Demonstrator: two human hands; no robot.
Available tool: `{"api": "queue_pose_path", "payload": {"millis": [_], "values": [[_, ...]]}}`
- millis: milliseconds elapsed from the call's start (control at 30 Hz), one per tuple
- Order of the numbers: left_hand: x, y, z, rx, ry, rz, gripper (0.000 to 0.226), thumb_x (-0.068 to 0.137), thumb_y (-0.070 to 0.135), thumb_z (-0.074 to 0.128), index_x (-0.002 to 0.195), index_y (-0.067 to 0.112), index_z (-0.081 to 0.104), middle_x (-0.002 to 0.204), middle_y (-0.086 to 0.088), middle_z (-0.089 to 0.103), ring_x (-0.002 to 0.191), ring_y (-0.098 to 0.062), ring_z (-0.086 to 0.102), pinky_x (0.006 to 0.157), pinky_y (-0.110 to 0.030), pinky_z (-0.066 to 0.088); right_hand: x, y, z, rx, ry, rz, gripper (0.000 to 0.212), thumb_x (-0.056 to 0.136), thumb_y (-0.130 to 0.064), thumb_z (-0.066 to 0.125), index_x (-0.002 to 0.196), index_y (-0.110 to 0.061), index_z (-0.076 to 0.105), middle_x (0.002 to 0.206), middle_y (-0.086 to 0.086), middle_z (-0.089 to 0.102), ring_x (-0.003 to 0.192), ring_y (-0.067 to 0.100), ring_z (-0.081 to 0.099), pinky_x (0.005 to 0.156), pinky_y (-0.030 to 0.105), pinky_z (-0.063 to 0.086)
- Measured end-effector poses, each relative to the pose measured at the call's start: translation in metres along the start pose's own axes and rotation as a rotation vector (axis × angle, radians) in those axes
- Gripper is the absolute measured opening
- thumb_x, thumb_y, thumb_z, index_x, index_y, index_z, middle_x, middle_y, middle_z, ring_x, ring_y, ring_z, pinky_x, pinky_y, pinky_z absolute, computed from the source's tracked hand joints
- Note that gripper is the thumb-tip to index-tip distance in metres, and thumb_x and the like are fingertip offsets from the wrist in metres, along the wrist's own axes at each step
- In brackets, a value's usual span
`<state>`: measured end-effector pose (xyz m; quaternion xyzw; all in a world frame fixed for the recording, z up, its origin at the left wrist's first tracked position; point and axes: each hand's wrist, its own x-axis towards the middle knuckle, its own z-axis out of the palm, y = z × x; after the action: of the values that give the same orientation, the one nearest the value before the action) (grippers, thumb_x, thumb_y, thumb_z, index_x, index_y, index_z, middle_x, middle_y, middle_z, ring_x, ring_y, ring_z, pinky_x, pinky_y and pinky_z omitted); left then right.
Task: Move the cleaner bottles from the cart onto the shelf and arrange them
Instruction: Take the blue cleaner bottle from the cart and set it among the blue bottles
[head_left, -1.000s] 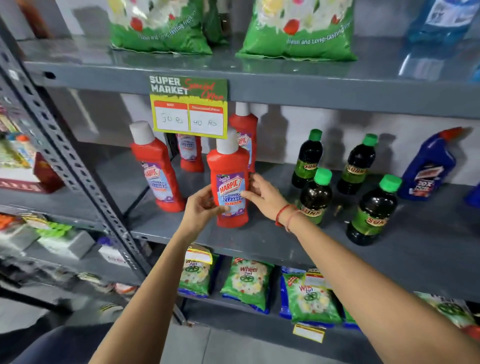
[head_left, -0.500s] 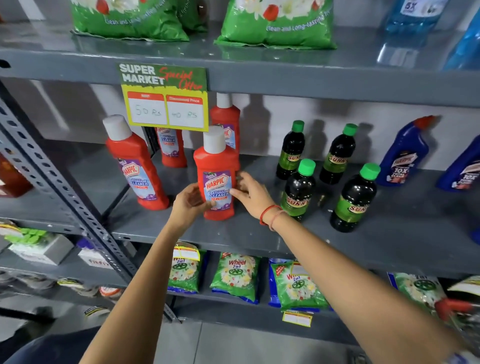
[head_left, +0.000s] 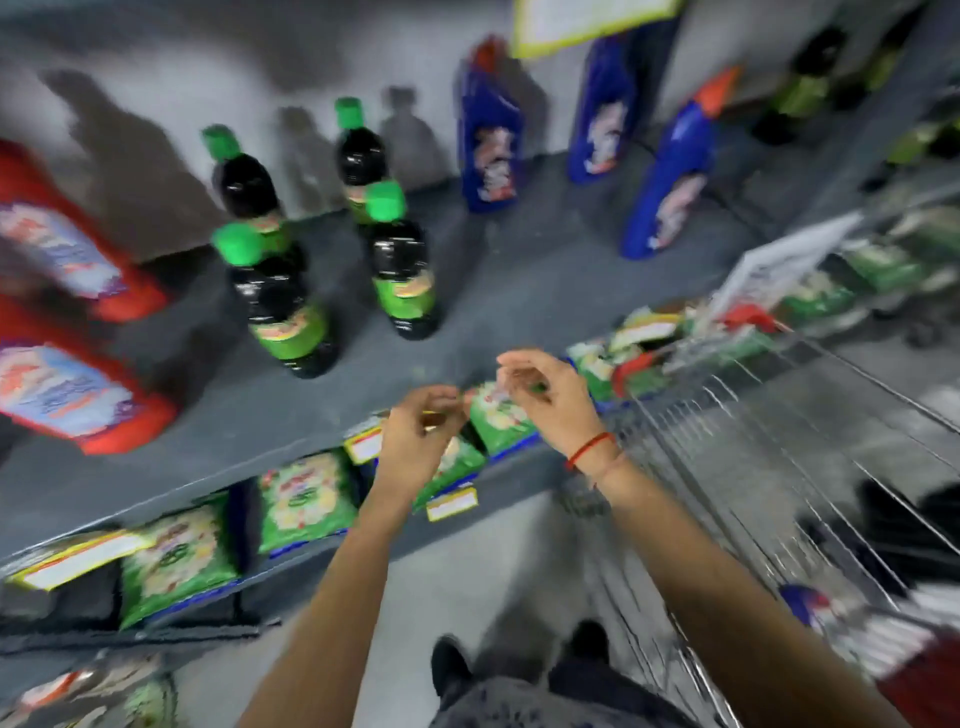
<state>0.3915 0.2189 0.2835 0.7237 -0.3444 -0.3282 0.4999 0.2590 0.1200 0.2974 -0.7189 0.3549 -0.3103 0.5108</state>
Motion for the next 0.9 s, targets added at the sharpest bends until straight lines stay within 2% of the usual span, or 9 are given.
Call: {"api": "queue_pose_path", "payload": {"millis": [100,267,367,467,533,567,633,733,900], "values": [[0.017,0.024,0.078,0.085,-0.232,0.063,0.022,0.081,-0.001,0.063,0.103,0.001,0.062,0.090,-0.008,0.065,0.064,0.012,0.059,0.075,-0.017,0.048,-0.018,0.046,-0.075,-0.011,0.203,0.089,0.016,0.082,0.006,0.058,0.098,0.008,0.061,0.093,0.018,0.066,0.070,-0.011,0.059,0.074,0.013,0.048],[0.030,0.038,0.220,0.260,-0.632,0.109,0.029,0.079,-0.010,0.060,0.108,-0.011,0.057,0.088,-0.014,0.061,0.057,0.014,0.055,0.069,-0.005,0.042,-0.063,0.132,-0.183,-0.001,0.514,0.369,0.015,0.083,0.006,0.058,0.096,0.011,0.062,0.081,0.004,0.062,0.054,-0.016,0.056,0.057,0.008,0.046],[0.023,0.027,0.301,0.393,-0.812,0.057,0.032,0.079,-0.009,0.061,0.110,-0.011,0.056,0.081,-0.008,0.056,0.067,0.000,0.057,0.061,-0.003,0.041,-0.101,0.192,-0.230,-0.018,0.587,0.636,0.019,0.085,0.001,0.056,0.101,0.010,0.060,0.080,0.007,0.060,0.058,0.002,0.055,0.057,0.015,0.044],[0.009,0.004,0.367,0.522,-0.962,0.042,0.024,0.078,-0.001,0.065,0.102,0.001,0.060,0.093,-0.015,0.062,0.089,-0.022,0.060,0.075,-0.024,0.048,-0.155,0.258,-0.259,-0.039,0.617,0.933,0.015,0.083,-0.002,0.058,0.096,0.006,0.062,0.083,0.014,0.061,0.080,0.019,0.054,0.065,0.024,0.048],[-0.001,-0.016,0.404,0.677,-1.078,0.035,0.027,0.080,0.006,0.065,0.106,0.000,0.060,0.107,-0.019,0.066,0.100,-0.027,0.062,0.080,-0.025,0.044,-0.200,0.295,-0.263,-0.078,0.536,1.170,0.009,0.084,-0.004,0.057,0.089,0.002,0.063,0.088,0.015,0.063,0.091,0.024,0.053,0.079,0.035,0.046],[-0.007,-0.027,0.420,0.750,-1.146,0.024,0.030,0.080,0.009,0.066,0.108,0.000,0.060,0.113,-0.019,0.066,0.104,-0.027,0.061,0.079,-0.024,0.042,-0.222,0.309,-0.259,-0.049,0.504,1.276,0.015,0.085,-0.003,0.056,0.096,0.005,0.061,0.095,0.017,0.062,0.095,0.027,0.054,0.081,0.030,0.046],[-0.017,-0.049,0.449,0.868,-1.269,0.000,0.034,0.080,0.013,0.067,0.111,0.000,0.059,0.116,-0.019,0.065,0.111,-0.026,0.058,0.082,-0.025,0.043,-0.256,0.330,-0.248,0.077,0.494,1.430,0.019,0.084,-0.002,0.057,0.100,0.009,0.058,0.104,0.016,0.055,0.093,0.022,0.049,0.063,0.009,0.046],[-0.030,-0.086,0.483,0.987,-1.336,-0.037,0.037,0.079,0.013,0.067,0.113,0.004,0.058,0.119,-0.019,0.063,0.109,-0.031,0.059,0.088,-0.033,0.047,-0.275,0.355,-0.232,0.108,0.491,1.567,0.026,0.086,-0.010,0.055,0.107,0.006,0.059,0.114,0.022,0.059,0.088,0.019,0.047,0.071,0.029,0.043],[-0.048,-0.150,0.510,1.054,-1.338,-0.123,0.040,0.080,0.002,0.059,0.120,0.001,0.051,0.123,-0.025,0.057,0.109,-0.037,0.056,0.091,-0.039,0.047,-0.268,0.383,-0.217,0.169,0.780,1.622,0.033,0.083,-0.012,0.057,0.113,0.002,0.055,0.120,0.025,0.061,0.109,0.039,0.057,0.090,0.043,0.047]]}}
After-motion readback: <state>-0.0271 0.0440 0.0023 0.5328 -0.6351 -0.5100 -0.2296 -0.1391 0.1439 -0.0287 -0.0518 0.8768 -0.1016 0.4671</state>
